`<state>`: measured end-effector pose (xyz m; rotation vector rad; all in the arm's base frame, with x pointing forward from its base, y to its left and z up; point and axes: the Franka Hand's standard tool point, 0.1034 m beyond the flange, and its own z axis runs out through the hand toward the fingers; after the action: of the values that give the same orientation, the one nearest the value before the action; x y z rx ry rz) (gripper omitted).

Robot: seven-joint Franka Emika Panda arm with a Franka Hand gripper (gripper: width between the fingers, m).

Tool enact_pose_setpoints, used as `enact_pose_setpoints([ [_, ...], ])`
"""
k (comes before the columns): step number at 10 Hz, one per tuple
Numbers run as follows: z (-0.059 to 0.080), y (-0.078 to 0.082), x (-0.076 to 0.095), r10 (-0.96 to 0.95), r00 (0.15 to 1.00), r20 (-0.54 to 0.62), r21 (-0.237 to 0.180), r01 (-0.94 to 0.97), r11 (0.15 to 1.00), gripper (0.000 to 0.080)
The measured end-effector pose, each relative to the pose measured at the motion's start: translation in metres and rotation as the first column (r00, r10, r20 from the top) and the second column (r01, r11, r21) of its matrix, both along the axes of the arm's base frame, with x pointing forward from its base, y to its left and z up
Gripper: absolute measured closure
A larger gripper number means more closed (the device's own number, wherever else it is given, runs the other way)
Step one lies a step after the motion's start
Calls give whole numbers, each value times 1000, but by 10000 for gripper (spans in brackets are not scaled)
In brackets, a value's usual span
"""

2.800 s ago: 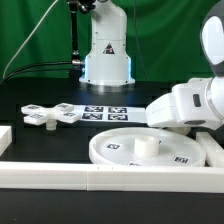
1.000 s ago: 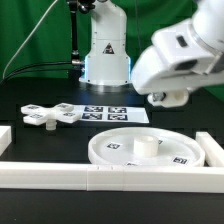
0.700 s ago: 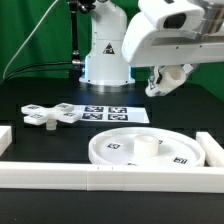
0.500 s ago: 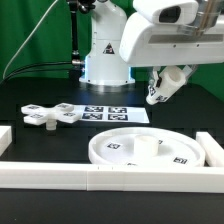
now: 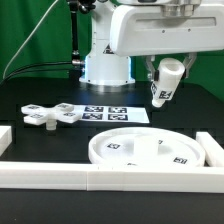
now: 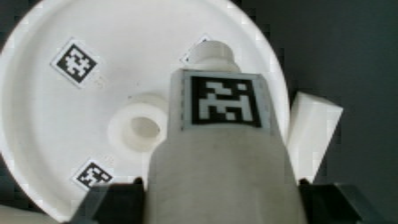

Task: Assemble round table

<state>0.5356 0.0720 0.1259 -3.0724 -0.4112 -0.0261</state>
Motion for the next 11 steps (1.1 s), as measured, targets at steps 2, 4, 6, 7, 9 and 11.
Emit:
enact_pose_setpoints([
  [2, -2, -2, 7, 2, 991, 133, 12, -3, 1000, 390],
  [4, -3, -12, 11, 40, 965, 258, 7, -43, 999, 390],
  [6, 6, -30, 30, 74, 900, 430, -22, -71, 997, 390],
  [7, 3, -36, 30, 68, 888, 454, -25, -64, 998, 390],
  [9, 2, -34, 29, 70, 892, 446, -25, -67, 997, 390],
  [11, -5, -32, 28, 72, 898, 435, -21, -70, 997, 390],
])
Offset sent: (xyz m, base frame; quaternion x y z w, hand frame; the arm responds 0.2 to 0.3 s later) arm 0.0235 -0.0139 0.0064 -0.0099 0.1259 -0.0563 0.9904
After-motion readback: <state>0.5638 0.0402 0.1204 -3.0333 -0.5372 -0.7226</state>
